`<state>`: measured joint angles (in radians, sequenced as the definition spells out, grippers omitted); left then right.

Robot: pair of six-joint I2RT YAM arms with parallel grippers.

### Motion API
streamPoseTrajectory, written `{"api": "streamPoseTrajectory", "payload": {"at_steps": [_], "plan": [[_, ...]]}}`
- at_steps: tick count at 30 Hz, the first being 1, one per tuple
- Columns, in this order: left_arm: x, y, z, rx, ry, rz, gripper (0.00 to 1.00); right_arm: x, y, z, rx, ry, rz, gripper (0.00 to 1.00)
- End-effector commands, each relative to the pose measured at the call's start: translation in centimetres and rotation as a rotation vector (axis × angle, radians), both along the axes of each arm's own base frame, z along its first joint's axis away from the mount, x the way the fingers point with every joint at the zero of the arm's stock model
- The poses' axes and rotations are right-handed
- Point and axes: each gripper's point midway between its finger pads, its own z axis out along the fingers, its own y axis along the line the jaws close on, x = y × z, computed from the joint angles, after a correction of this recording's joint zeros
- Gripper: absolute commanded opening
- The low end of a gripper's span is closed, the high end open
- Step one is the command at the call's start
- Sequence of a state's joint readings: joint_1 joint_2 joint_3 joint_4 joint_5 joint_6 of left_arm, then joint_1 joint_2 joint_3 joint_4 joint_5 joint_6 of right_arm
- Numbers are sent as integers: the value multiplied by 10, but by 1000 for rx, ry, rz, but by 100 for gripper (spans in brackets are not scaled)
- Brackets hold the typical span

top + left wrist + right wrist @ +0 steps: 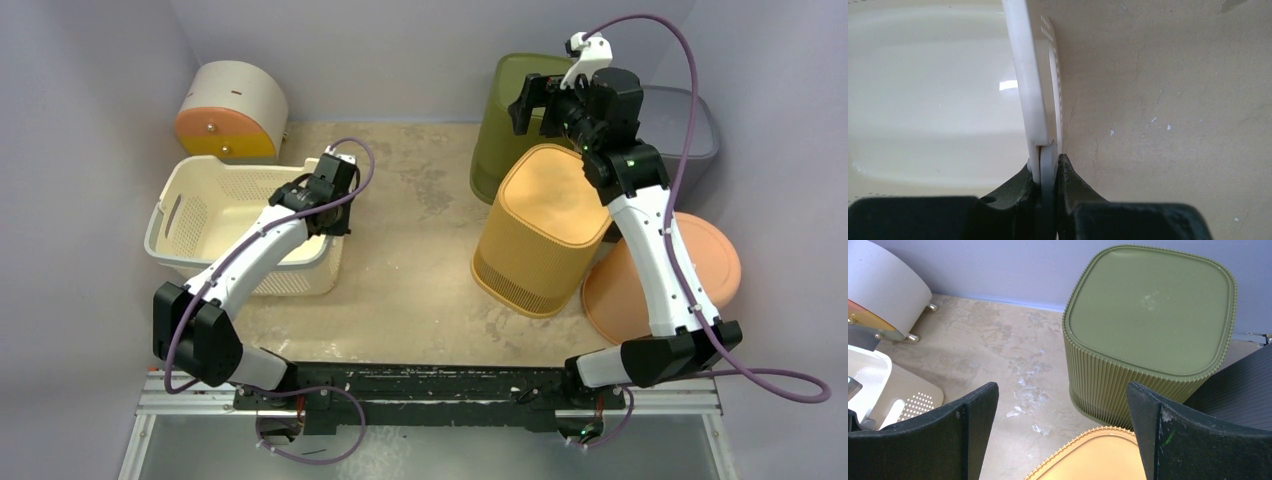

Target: Turn the large container upside down

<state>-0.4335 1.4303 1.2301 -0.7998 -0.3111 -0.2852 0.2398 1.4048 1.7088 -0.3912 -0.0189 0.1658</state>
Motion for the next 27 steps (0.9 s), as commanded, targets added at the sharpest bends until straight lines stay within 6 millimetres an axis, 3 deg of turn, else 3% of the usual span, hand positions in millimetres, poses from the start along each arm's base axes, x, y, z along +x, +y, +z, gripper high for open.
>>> {"api": "streamPoseTrajectory", "payload": {"at_steps": [1,4,9,15,22,27], "plan": [[9,2,10,7,-42,27,0,-11,-4,21,23,-58,-5,100],[15,-6,39,-39,-71,28,0,-11,-6,20,20,-59,-19,100],[32,-51,142,-359,-246,49,0,-9,-16,22,-9,-65,-62,100],[35,-100,241,-770,-442,27,0,-8,-23,27,2,-74,-107,100],[29,-127,313,-1282,-605,19,0,-16,-40,42,-19,-118,-183,100],[25,-121,351,-1547,-721,37,0,-20,-47,52,-40,-132,-207,100]]}}
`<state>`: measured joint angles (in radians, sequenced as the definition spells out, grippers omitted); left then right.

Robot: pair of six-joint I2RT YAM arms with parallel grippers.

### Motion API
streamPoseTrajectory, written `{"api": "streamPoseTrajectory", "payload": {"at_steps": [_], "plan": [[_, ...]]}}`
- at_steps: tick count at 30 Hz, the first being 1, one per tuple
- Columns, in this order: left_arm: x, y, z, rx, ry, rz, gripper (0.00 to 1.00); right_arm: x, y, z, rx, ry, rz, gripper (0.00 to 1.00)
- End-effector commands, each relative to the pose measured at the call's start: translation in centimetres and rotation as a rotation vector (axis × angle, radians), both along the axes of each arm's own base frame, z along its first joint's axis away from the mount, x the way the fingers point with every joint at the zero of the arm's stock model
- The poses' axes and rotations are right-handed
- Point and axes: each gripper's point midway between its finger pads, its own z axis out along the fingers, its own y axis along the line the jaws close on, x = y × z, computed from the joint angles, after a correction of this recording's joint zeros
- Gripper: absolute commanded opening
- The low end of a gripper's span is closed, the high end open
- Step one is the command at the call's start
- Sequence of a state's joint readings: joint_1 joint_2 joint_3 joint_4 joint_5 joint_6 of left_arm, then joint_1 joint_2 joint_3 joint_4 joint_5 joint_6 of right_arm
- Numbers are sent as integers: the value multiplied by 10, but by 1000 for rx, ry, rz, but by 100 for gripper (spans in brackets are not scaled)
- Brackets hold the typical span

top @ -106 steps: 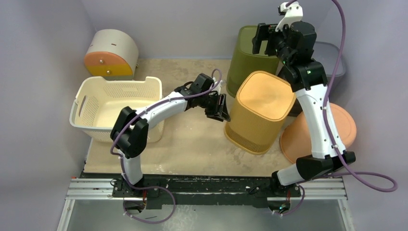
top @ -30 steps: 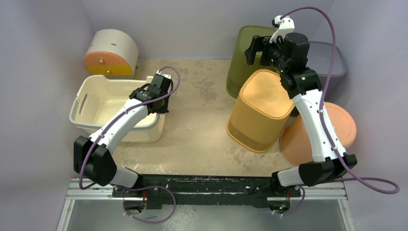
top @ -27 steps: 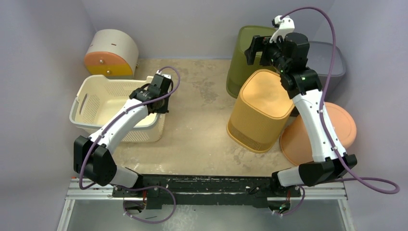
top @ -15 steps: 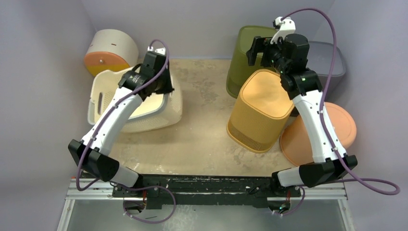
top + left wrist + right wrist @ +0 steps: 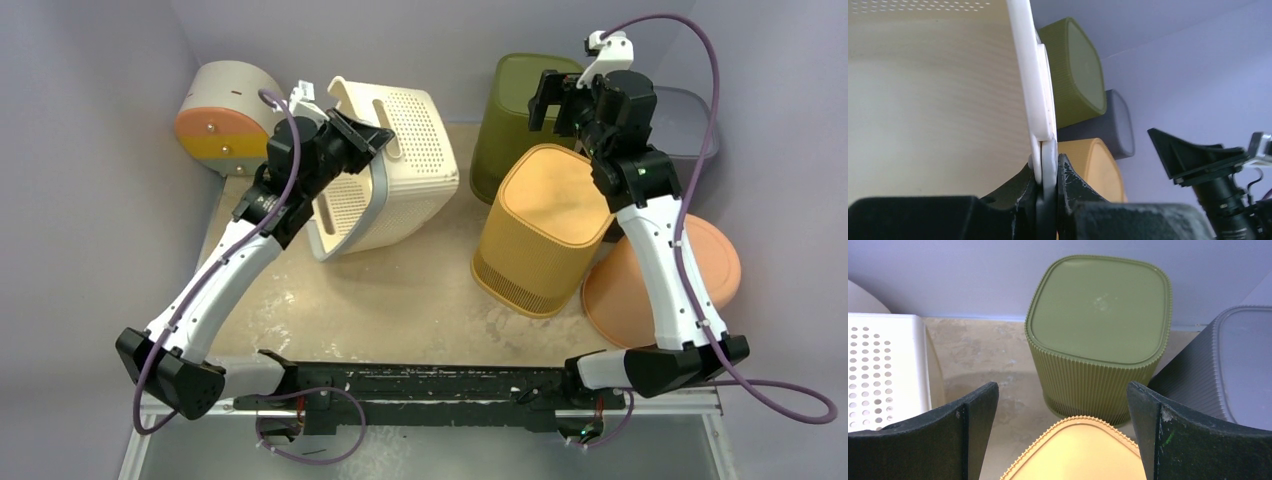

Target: Turn the large container upside down

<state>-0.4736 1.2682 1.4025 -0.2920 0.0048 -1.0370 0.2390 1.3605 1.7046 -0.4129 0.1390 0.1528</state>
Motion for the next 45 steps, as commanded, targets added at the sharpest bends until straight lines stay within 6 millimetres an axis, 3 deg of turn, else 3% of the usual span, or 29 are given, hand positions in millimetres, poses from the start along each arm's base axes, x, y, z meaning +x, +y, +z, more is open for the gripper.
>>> {"api": "streamPoseTrajectory", "payload": {"at_steps": [1,8,11,13,17,21,28,33,39,42,45], "plan": [[-12,6,120,-427,-331,5,0,-11,-17,42,-11,-106,-56,100],[-16,28,151,-681,-475,49,0,-14,-19,44,-20,-108,-63,100],[-7,36,139,-800,-460,72,0,-14,-21,47,-28,-110,-72,100],[3,42,116,-900,-422,70,0,-14,-21,49,-27,-116,-73,100],[7,57,90,-1076,-429,56,0,-14,-21,48,-28,-115,-72,100],[7,68,76,-1173,-464,30,0,-14,-21,46,-32,-111,-73,100],[0,104,52,-1349,-575,-13,0,-11,-21,44,-39,-109,-71,100],[-1,107,55,-1300,-618,-61,0,-8,-18,42,-36,-101,-62,100],[3,112,25,-1174,-560,-81,0,-5,-17,37,-38,-94,-56,100],[0,110,-3,-1095,-500,-72,0,-3,-16,35,-39,-90,-53,100],[-5,115,-45,-1023,-413,-30,0,-1,-15,32,-40,-85,-49,100]]}}
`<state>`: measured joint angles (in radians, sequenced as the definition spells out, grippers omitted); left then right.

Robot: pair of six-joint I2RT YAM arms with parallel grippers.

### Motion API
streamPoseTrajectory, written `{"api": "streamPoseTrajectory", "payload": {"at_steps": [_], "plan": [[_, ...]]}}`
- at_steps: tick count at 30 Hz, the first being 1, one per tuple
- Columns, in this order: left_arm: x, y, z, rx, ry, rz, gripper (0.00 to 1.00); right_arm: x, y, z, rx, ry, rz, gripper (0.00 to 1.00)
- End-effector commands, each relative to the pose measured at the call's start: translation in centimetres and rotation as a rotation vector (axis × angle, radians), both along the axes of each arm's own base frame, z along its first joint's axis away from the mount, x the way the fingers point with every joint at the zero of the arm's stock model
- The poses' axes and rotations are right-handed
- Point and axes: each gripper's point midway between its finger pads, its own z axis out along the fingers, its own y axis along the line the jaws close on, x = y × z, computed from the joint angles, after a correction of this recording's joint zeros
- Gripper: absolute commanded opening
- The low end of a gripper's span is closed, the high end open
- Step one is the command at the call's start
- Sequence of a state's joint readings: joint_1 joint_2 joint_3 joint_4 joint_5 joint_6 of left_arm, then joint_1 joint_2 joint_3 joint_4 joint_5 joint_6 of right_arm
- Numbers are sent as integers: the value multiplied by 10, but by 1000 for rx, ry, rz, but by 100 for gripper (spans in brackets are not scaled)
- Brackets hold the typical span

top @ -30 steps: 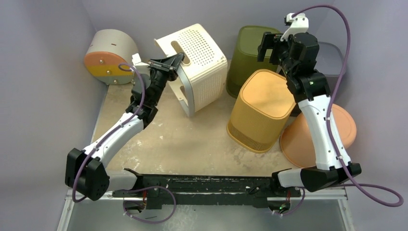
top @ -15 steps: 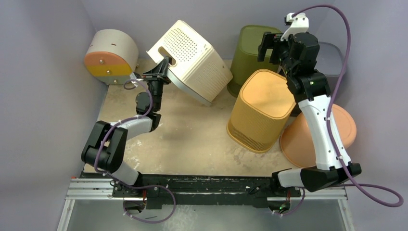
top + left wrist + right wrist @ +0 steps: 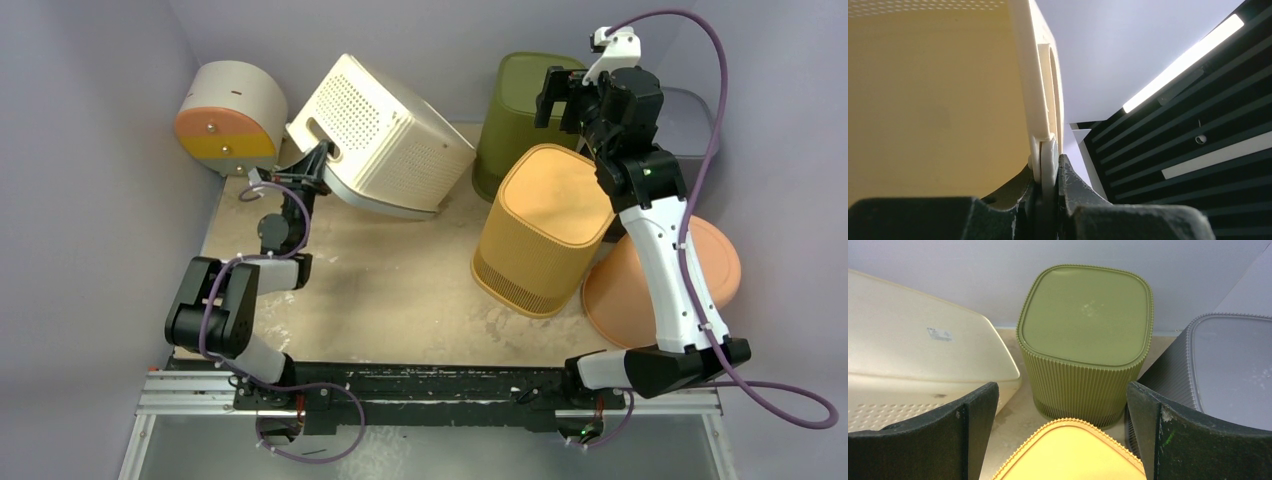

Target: Turn the large container upside down

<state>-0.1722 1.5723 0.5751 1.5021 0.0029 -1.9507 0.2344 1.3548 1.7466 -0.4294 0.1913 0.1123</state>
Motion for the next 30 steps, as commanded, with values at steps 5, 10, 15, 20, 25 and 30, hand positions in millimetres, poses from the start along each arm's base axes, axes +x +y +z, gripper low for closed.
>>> {"api": "streamPoseTrajectory", "payload": {"at_steps": [5,10,15,20,25,30], "plan": [[-56,21,-51,152,-2,-9,2,8,6,10,11,-39,27,100],[-56,31,-87,209,89,-1,16,11,10,5,16,-28,42,100],[-49,38,-115,244,164,-7,27,10,10,1,16,-20,43,100],[-44,43,-143,292,244,-19,28,10,9,1,17,-20,41,100],[-36,50,-174,362,350,-28,28,9,9,1,19,-22,40,100],[-31,62,-204,461,465,-24,28,8,9,0,22,-21,39,100]]}}
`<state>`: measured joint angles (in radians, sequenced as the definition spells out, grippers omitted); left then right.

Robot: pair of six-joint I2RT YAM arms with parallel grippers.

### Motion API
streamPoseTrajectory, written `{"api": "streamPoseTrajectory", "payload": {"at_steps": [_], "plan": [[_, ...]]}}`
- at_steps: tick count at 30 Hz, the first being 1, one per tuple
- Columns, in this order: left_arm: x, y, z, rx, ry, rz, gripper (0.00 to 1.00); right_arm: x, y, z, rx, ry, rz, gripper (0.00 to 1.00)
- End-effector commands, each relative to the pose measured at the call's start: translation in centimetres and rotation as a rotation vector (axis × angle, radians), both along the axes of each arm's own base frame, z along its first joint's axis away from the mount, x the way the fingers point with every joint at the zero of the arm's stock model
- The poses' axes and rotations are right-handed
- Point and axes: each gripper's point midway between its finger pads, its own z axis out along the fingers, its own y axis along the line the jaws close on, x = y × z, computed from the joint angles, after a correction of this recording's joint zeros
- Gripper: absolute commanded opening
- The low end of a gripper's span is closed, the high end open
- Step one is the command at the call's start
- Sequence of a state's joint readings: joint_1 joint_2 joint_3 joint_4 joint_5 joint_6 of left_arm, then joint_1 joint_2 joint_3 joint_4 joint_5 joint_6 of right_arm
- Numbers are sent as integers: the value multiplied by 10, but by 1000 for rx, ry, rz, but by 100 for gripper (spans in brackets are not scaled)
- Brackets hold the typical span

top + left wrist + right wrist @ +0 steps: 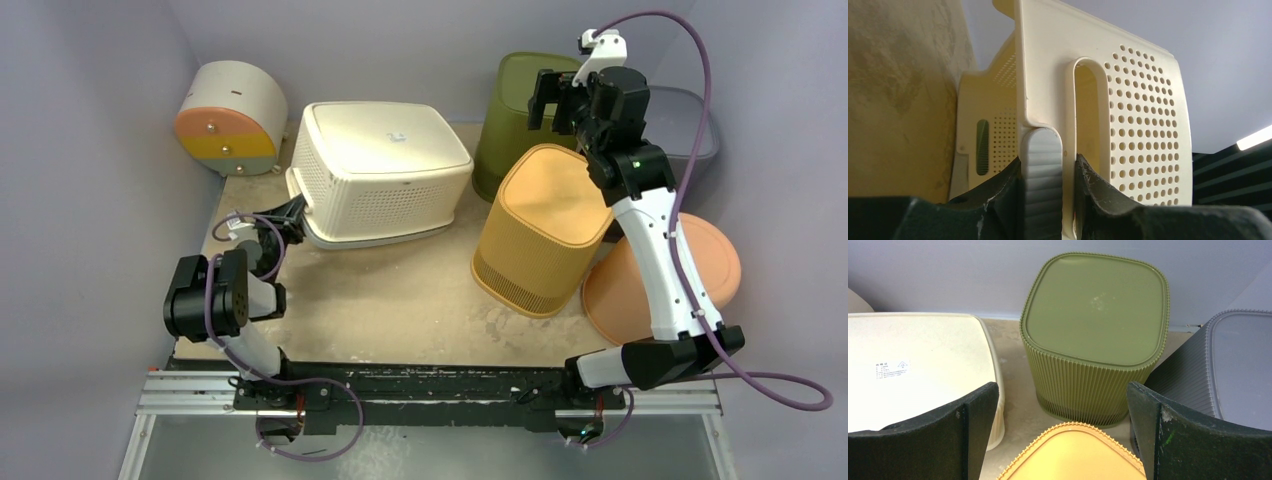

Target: Turn the large container upside down

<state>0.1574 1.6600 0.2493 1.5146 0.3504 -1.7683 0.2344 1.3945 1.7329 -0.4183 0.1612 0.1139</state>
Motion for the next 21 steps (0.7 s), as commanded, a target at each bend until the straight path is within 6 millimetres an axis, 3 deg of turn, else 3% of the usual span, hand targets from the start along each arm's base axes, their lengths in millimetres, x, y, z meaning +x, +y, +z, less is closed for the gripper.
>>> {"api": "streamPoseTrajectory", "payload": {"at_steps": [1,8,16,21], "plan": [[-3,-5,-48,185,153,-82,28,-5,1,20,26,-64,10,100],[-1,4,-82,337,326,-108,28,-6,1,19,32,-65,12,100],[0,10,-105,394,413,-131,28,-7,0,18,31,-65,9,100],[1,14,-110,427,435,-131,28,-8,-1,18,29,-64,6,100]]}}
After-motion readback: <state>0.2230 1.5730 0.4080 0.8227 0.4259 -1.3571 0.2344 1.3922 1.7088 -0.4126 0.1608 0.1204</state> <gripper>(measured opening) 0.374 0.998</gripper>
